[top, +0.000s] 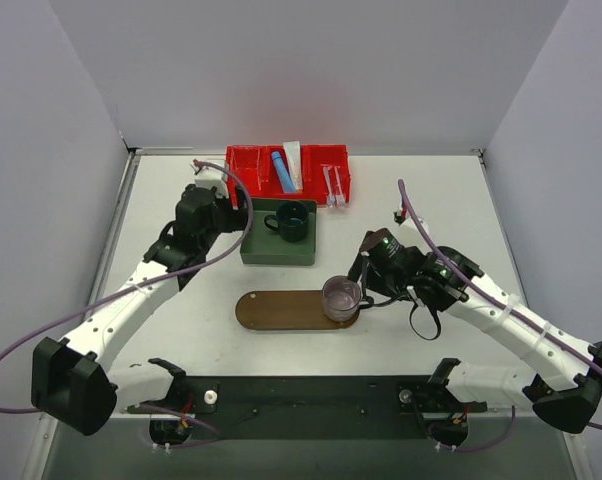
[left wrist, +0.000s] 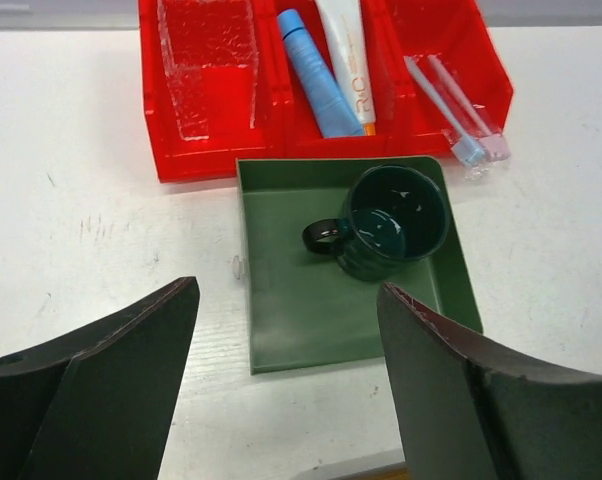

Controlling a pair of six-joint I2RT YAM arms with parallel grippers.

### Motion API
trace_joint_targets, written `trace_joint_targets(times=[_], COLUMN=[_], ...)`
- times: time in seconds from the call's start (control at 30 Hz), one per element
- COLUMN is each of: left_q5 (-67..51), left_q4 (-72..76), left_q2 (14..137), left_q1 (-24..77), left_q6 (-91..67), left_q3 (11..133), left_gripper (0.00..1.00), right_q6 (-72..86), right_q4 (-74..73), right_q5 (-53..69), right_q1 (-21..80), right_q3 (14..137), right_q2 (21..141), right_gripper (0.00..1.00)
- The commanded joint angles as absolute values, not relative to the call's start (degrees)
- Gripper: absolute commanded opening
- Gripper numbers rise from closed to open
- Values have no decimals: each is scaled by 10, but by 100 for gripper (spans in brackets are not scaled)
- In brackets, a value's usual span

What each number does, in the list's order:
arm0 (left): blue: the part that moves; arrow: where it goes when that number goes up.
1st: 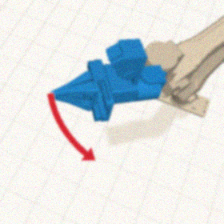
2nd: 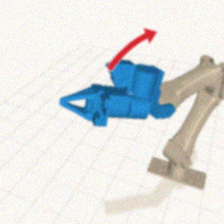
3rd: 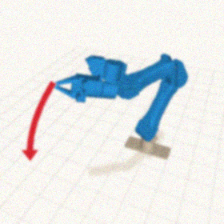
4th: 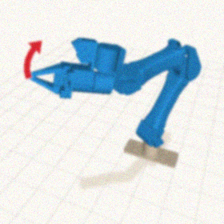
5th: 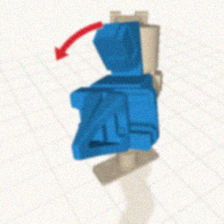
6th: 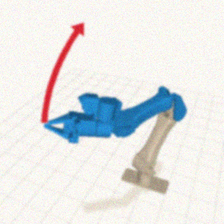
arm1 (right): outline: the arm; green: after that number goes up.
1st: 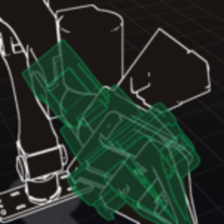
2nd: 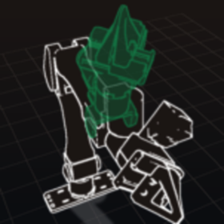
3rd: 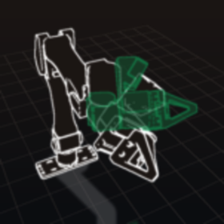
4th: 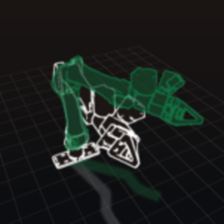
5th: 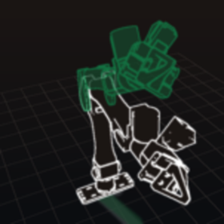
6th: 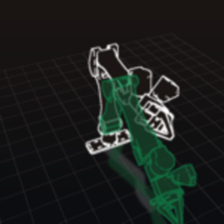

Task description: Prepare toiletry sets of a toothbrush and toothpaste on the tray

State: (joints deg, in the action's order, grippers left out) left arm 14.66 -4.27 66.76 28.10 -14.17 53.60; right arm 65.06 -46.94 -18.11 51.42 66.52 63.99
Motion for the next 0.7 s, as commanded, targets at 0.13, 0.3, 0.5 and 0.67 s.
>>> trace_joint_targets(times=[0.13,0.3,0.5,0.67], left_q5=[52,77,123,132], left_q4=[-64,-126,-177,-256], left_q2=[740,848,994,1140], left_q1=[169,149,142,137], left_q6=[-166,-147,-125,-101], left_q3=[619,720,886,1045], left_gripper=[73,65,54,44], right_q6=[564,564,565,565], right_q4=[-483,-469,-452,-441], right_q5=[-225,-224,-215,-213], right_q1=[519,524,529,536], right_q3=[712,686,653,641], right_q2=[620,592,571,565], right_gripper=[60,58,58,57])
